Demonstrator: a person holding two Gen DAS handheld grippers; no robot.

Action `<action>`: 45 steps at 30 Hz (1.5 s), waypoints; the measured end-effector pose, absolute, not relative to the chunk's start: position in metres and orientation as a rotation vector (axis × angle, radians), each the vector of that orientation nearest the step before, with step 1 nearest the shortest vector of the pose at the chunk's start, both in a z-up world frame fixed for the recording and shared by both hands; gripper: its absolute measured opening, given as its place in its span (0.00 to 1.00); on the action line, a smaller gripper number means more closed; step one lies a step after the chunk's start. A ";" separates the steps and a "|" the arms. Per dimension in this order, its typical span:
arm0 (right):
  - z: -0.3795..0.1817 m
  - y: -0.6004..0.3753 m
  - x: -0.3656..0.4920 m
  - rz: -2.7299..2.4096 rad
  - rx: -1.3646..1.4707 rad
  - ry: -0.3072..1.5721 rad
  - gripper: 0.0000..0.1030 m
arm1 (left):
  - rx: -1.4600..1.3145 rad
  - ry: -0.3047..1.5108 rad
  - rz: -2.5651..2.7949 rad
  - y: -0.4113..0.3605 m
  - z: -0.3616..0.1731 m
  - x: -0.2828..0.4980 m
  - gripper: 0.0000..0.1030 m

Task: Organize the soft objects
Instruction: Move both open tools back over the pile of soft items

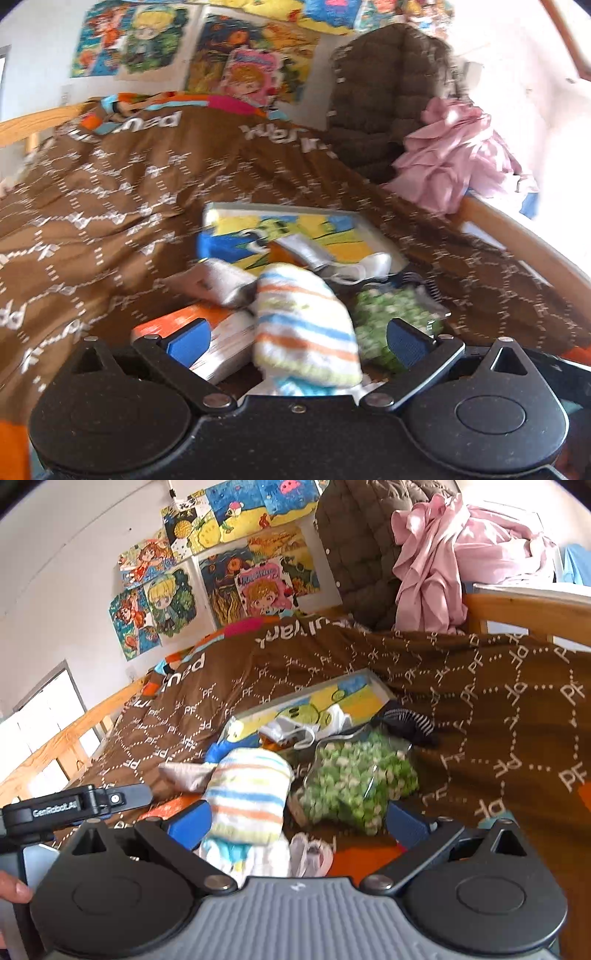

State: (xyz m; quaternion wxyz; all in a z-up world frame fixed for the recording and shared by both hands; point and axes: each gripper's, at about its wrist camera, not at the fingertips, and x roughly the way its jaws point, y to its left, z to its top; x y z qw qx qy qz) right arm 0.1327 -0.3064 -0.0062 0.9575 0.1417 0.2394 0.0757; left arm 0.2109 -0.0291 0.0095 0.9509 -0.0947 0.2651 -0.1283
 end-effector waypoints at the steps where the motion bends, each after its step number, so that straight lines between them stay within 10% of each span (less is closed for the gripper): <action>1: -0.008 -0.304 0.131 0.154 0.282 0.493 1.00 | -0.193 0.540 -0.256 -0.028 0.009 0.209 0.99; 45: -0.071 -0.263 0.171 0.177 -0.072 0.837 0.88 | 0.038 0.715 -0.631 -0.059 -0.068 0.248 0.97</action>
